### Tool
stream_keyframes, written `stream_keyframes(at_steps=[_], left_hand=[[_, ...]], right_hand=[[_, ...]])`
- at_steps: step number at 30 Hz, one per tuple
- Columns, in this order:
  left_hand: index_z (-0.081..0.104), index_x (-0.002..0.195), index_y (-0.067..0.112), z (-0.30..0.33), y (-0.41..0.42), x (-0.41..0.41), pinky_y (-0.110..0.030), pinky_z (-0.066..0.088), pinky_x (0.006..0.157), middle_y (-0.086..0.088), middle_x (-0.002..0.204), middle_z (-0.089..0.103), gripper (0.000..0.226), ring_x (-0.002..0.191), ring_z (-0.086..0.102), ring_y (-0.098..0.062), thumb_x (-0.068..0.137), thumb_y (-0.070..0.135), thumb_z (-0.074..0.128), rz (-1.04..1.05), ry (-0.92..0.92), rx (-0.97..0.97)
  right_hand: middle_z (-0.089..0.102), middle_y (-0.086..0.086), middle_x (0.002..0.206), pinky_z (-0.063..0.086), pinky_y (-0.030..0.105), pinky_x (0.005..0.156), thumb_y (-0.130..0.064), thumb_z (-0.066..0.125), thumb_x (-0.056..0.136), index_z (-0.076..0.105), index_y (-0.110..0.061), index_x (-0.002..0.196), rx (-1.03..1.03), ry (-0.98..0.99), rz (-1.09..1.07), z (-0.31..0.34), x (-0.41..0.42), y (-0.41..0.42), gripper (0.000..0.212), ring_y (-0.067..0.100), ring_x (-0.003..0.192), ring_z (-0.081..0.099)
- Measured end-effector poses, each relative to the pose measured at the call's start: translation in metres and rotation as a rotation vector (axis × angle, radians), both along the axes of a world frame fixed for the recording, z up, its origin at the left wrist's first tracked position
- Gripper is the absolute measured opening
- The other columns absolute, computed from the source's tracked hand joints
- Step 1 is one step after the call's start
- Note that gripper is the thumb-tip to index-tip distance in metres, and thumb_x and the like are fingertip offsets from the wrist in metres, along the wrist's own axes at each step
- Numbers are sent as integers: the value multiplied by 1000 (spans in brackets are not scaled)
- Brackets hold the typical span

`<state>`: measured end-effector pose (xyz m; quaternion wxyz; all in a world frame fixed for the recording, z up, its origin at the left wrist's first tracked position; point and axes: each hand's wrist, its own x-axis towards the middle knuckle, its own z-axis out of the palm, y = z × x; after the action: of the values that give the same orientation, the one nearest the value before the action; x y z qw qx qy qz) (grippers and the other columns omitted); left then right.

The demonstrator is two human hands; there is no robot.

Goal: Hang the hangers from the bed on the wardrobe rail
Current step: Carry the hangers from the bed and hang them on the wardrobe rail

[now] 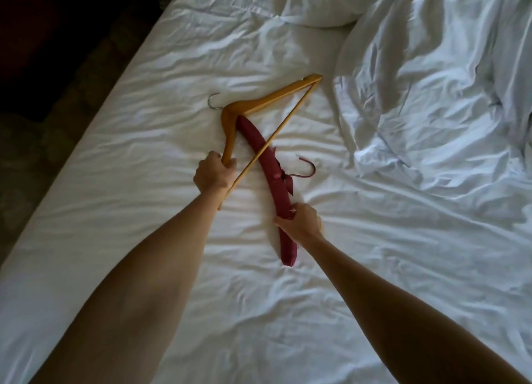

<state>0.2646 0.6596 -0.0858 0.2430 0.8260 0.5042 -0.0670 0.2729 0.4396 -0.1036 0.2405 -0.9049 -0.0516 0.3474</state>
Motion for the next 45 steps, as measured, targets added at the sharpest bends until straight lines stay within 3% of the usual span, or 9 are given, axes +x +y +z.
stream_keyframes(at_steps=[6,9,13,18,22,28,32,39,45], left_hand=[[68,115,17,24,7,1,-45,59,89,-8,103,75,38,94,72,-31,83,34,60,-52,-57,-334],[70,104,15,44,0,-25,-45,60,85,-9,94,76,41,87,73,-30,89,52,59,20,-162,-438],[70,88,19,69,-29,-97,-41,60,74,-4,80,75,57,78,73,-28,93,69,42,49,-162,-282],[63,90,17,102,-93,-184,-40,53,73,-4,86,73,34,89,69,-33,95,50,56,75,-220,-167],[59,88,21,96,-154,-227,-39,55,68,8,73,67,22,76,70,-24,89,41,68,37,-251,-265],[55,93,24,48,-225,-240,-39,62,69,9,66,63,15,63,69,-12,94,33,67,-99,-262,-432],[56,84,27,50,-253,-234,-45,62,61,-1,60,67,26,54,70,-20,97,48,57,114,-399,-599],[52,76,16,115,-257,-236,-33,54,48,0,54,56,38,44,60,-16,99,46,59,196,-461,-614],[59,87,2,210,-271,-266,-21,48,46,-8,62,57,31,43,53,-7,99,30,65,136,-512,-617]], right_hand=[[65,-6,68,47,22,51,-36,74,76,67,-22,81,45,84,-28,22,-11,-19,17,9,62,63],[70,-4,70,60,33,62,-33,74,73,67,-24,83,34,92,-94,42,-36,-51,15,12,65,68],[67,-5,61,55,30,53,-32,74,73,70,-23,80,-90,5,-182,78,-73,-100,12,12,55,65],[62,-5,63,48,30,57,-29,74,78,70,-20,89,-271,-271,-272,107,-121,-149,15,19,56,59],[69,4,73,46,33,60,-31,76,81,63,-16,95,-274,-331,-269,97,-151,-158,24,22,59,56],[69,-4,83,53,34,58,-37,73,78,63,-21,105,-102,-334,-242,54,-175,-142,34,19,62,63],[56,-3,87,52,38,59,-35,72,78,65,-16,91,-11,-315,-270,58,-178,-130,24,19,61,57],[62,-3,69,51,33,53,-22,71,78,58,-19,92,188,-126,-343,118,-188,-146,19,18,59,60],[70,5,67,58,38,58,-15,71,81,61,-18,97,339,-33,-361,213,-216,-183,19,16,56,67]])
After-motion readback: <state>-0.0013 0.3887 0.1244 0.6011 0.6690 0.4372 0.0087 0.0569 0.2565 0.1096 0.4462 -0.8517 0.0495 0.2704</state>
